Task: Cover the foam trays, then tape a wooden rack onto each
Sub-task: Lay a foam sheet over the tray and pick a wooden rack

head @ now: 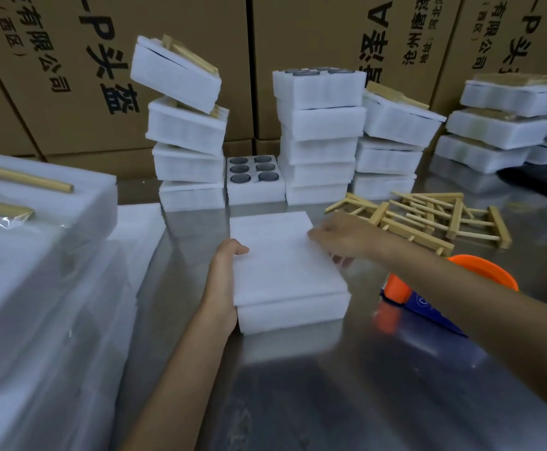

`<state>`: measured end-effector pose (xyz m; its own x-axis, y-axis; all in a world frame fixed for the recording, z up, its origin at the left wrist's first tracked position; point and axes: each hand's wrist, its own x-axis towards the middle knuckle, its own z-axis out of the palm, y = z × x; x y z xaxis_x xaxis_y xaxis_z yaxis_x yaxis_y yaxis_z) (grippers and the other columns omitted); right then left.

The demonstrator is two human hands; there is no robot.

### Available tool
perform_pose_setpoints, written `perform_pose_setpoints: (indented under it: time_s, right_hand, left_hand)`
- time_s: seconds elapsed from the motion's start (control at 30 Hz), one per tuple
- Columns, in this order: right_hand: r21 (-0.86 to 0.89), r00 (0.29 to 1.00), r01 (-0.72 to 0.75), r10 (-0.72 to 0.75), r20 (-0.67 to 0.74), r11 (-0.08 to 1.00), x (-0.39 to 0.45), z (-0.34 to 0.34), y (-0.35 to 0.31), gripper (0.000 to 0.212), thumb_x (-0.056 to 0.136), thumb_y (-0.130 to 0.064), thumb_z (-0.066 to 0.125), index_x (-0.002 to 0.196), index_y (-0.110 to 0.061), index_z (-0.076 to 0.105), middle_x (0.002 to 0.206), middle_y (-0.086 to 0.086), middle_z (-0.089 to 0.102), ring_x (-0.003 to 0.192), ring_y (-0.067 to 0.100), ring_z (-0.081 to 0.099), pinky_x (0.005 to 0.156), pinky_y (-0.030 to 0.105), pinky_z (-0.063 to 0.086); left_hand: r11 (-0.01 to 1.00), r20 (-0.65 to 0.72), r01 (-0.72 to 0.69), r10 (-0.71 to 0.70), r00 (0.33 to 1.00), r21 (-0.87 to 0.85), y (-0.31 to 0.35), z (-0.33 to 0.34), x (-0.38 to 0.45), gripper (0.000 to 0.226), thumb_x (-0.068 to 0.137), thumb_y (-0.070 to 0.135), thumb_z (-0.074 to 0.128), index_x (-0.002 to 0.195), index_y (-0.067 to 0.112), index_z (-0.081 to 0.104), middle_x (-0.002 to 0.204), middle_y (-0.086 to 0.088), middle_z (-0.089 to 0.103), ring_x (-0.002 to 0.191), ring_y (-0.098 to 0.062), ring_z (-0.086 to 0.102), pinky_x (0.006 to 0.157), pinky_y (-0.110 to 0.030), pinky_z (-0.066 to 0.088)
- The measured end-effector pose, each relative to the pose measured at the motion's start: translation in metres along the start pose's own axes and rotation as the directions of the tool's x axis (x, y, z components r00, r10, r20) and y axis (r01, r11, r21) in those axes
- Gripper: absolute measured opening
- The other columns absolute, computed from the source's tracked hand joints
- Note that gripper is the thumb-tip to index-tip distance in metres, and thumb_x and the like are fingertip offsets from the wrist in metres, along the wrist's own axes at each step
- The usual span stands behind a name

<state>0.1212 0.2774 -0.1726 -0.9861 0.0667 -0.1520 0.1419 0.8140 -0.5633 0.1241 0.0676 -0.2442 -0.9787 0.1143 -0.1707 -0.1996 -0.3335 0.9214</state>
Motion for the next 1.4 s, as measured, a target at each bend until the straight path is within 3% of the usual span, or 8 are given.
perform_pose_setpoints:
  time_s: [0.1,0.23,0.53,0.77,0.97,1.07,1.17,1.4]
  right_hand:
    - [-0.280,0.973,0.030,-0.093,-0.214,0.960,0.030,-0.016,0.016,0.028,0.095,-0.024,0.045,0.085,-0.005,0.062,0.090,0.014,0.066,0.080,0.031,0.062,0.071,0.040,0.055]
    - [-0.636,0.995,-0.022,-0.045,-0.088,0.771,0.052,-0.008,0.032,0.024,0.088,-0.027,0.060,0.106,-0.011,0.058,0.115,0.012,0.061,0.104,0.030,0.060,0.083,0.035,0.051]
    - [-0.781,0.966,-0.076,-0.148,-0.212,0.620,0.057,-0.007,0.032,0.012,0.086,-0.028,0.061,0.087,-0.018,0.054,0.111,0.007,0.064,0.102,0.026,0.061,0.071,0.031,0.039]
    - [-0.485,0.768,-0.030,-0.291,-0.571,0.874,0.036,-0.075,0.023,0.009,0.092,-0.009,0.052,0.091,-0.004,0.060,0.090,0.018,0.061,0.080,0.037,0.056,0.061,0.034,0.037]
    - [0.019,0.640,0.383,-0.250,-0.726,0.924,-0.002,-0.095,-0.014,0.017,0.098,-0.019,0.047,0.103,-0.016,0.063,0.085,0.003,0.068,0.070,0.020,0.064,0.056,0.032,0.052]
    - [0.542,0.825,0.423,-0.061,-0.562,0.726,-0.014,-0.082,-0.038,0.013,0.098,-0.016,0.050,0.100,-0.012,0.062,0.077,0.007,0.069,0.060,0.017,0.065,0.047,0.027,0.051]
    - [0.917,0.987,0.158,-0.046,-0.151,0.365,-0.015,-0.057,-0.050,0.015,0.097,-0.011,0.048,0.092,-0.010,0.062,0.064,0.006,0.060,0.046,0.015,0.056,0.040,0.020,0.043]
    - [0.946,0.990,-0.143,0.035,0.139,0.290,0.014,0.021,-0.044,0.014,0.097,-0.010,0.045,0.089,-0.007,0.056,0.055,0.006,0.056,0.039,0.013,0.046,0.036,0.019,0.035]
  left_hand:
    - [0.998,-0.065,-0.048,0.046,0.997,-0.036,-0.001,-0.007,0.007,0.026,0.091,0.029,0.047,0.069,0.019,0.059,0.075,0.001,0.065,0.066,-0.015,0.059,0.061,-0.028,0.048]
    - [0.998,-0.097,-0.062,0.062,0.993,0.002,-0.004,-0.011,0.011,0.036,0.097,0.029,0.042,0.075,0.011,0.063,0.079,-0.004,0.067,0.074,-0.020,0.061,0.068,-0.028,0.050]
    - [0.993,-0.106,-0.104,0.097,0.990,-0.061,-0.006,-0.013,0.020,0.028,0.093,0.037,0.050,0.095,0.014,0.066,0.090,-0.003,0.069,0.089,-0.021,0.062,0.085,-0.037,0.045]
    - [0.995,-0.109,-0.090,0.085,0.990,-0.048,-0.002,-0.011,0.014,0.040,0.095,0.035,0.048,0.118,0.009,0.069,0.115,-0.006,0.073,0.107,-0.022,0.068,0.097,-0.037,0.050]
    - [0.995,-0.053,-0.101,0.102,0.993,0.017,0.001,-0.008,0.005,0.033,0.096,0.029,0.047,0.111,0.011,0.071,0.111,-0.010,0.074,0.104,-0.028,0.069,0.093,-0.042,0.053]
    - [0.971,-0.033,-0.165,0.173,0.984,0.172,0.002,-0.001,0.006,0.024,0.101,0.023,0.048,0.122,0.024,0.058,0.121,-0.007,0.066,0.107,-0.022,0.065,0.094,-0.038,0.052]
    - [0.960,0.019,-0.149,0.148,0.989,0.236,0.001,0.001,0.005,0.048,0.102,0.021,0.047,0.150,0.023,0.040,0.141,-0.001,0.056,0.123,-0.019,0.058,0.107,-0.039,0.046]
    - [0.947,0.006,-0.144,0.148,0.989,0.286,0.001,-0.002,0.007,0.050,0.100,0.021,0.050,0.150,0.025,0.045,0.148,0.000,0.053,0.129,-0.019,0.055,0.112,-0.042,0.042]
